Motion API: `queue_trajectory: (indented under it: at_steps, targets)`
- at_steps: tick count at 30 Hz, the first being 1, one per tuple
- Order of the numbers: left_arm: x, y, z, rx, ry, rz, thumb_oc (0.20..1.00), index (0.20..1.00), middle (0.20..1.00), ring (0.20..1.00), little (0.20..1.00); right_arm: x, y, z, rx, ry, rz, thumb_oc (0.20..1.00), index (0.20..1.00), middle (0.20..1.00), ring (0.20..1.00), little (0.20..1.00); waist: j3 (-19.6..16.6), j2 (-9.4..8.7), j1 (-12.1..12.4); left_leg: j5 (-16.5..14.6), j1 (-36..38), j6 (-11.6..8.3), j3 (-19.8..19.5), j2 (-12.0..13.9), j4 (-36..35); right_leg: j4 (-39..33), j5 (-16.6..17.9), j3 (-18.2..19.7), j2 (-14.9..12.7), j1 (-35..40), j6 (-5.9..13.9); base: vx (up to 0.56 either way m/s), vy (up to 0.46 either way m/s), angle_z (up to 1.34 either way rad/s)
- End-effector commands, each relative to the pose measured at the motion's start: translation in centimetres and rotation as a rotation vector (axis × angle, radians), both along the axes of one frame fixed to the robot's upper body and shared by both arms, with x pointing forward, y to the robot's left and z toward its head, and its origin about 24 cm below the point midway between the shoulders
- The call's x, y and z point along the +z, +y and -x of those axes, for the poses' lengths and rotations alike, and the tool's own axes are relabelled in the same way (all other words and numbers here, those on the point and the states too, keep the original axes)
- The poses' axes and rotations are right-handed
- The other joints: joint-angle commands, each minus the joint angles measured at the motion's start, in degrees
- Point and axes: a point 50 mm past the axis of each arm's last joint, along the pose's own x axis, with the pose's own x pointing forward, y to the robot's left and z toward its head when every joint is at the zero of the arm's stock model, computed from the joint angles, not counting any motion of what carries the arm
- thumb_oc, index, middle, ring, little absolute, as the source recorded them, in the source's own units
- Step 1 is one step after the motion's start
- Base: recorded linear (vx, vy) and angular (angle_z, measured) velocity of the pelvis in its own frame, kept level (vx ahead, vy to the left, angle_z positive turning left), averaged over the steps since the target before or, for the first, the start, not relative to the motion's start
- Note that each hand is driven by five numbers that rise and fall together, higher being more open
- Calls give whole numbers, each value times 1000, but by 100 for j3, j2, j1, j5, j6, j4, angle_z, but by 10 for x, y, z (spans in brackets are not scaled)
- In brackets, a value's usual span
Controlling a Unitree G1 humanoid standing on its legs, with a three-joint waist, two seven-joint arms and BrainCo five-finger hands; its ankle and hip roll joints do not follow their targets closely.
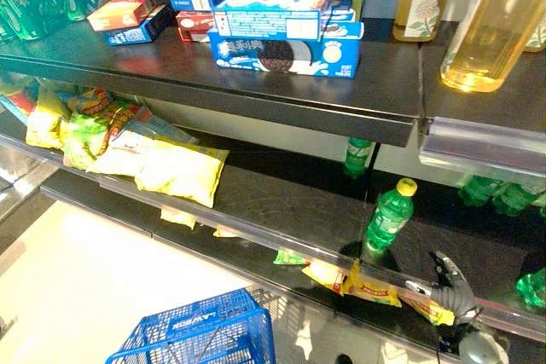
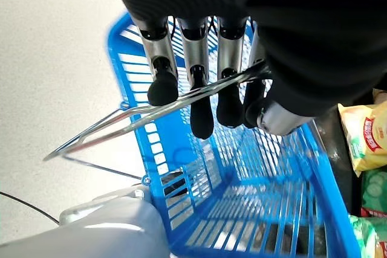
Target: Pick up the snacks into the basket
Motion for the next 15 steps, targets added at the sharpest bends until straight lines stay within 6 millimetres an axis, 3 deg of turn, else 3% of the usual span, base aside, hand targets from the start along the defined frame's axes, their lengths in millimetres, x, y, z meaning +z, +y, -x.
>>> queue_trajectory:
  at_steps: [1,7,8,10,15]
  targets:
    - [3,22,-2,-51,50,-101,200,200,200,200,200,29,3,-17,21,-157,38,1000,1000,1000,1000,1000,-326,-318,44,-189,-123,33,-5,45,63,466,-539,246,-418,-25,621,35,123,2]
    - [8,35,-7,-146,90,-223,200,200,200,200,200,35,7,-32,27,-191,40,1000,1000,1000,1000,1000,-116,-482,124,-199,-295,83,123,-15,44,318,-276,370,-520,-264,735,-50,77,-13]
    - [15,33,-25,-208,46,-253,200,200,200,200,200,43,6,-42,23,-220,53,1000,1000,1000,1000,1000,-3,-522,137,-184,-419,94,151,-27,45,283,-195,397,-533,-410,759,-88,36,-9]
    - [22,30,-42,-264,1,-289,200,200,200,200,200,48,4,-58,0,-237,49,1000,1000,1000,1000,1000,171,-562,181,-138,-579,95,138,-42,61,242,-99,409,-545,-558,752,-101,29,-7]
    - [29,27,-58,-306,-48,-318,200,200,200,200,200,40,-7,-74,-75,-183,41,1000,1000,1000,1000,1000,315,-567,262,-82,-716,82,104,-53,67,158,5,353,-543,-666,751,-13,-4,-4]
